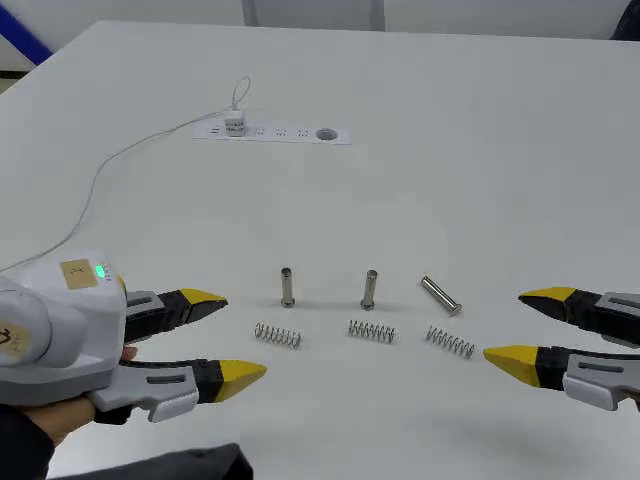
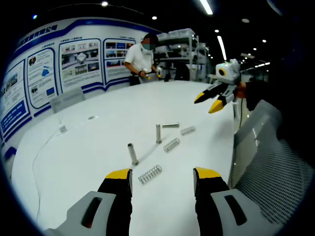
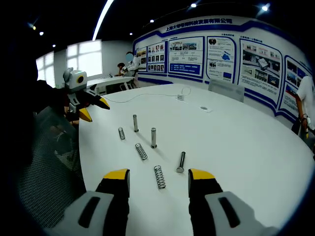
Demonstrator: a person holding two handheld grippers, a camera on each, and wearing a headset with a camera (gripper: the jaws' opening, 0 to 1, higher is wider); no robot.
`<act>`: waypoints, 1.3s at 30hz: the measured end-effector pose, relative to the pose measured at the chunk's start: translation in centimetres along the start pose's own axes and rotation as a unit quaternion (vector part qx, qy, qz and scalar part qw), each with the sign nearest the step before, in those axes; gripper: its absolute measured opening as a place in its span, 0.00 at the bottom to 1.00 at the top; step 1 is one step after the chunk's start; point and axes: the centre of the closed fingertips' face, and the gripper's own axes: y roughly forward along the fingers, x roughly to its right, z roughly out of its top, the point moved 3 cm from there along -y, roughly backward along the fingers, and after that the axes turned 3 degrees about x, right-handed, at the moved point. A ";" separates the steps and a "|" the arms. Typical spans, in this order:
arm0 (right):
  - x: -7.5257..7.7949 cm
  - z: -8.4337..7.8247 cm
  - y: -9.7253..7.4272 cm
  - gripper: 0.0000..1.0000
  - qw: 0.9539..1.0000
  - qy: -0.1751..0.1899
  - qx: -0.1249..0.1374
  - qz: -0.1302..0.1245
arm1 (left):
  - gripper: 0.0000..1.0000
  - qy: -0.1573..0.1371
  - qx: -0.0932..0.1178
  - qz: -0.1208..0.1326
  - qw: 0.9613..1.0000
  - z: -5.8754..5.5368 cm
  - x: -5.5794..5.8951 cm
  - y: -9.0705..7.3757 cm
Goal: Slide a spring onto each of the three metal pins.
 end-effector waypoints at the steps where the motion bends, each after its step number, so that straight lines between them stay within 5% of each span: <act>1: 0.0 0.0 0.0 0.48 1.000 0.001 -0.001 -0.001 | 0.51 0.000 0.000 -0.001 1.000 0.0 0.0 0.0; 24: 2.4 1.4 2.3 0.35 0.999 0.004 -0.036 -0.012 | 0.51 -0.001 -0.005 0.003 1.000 -0.1 -0.1 0.0; 39: 4.8 1.2 7.3 0.27 0.991 -0.002 -0.128 -0.027 | 0.50 -0.001 -0.010 0.008 1.000 -0.4 -0.3 -0.1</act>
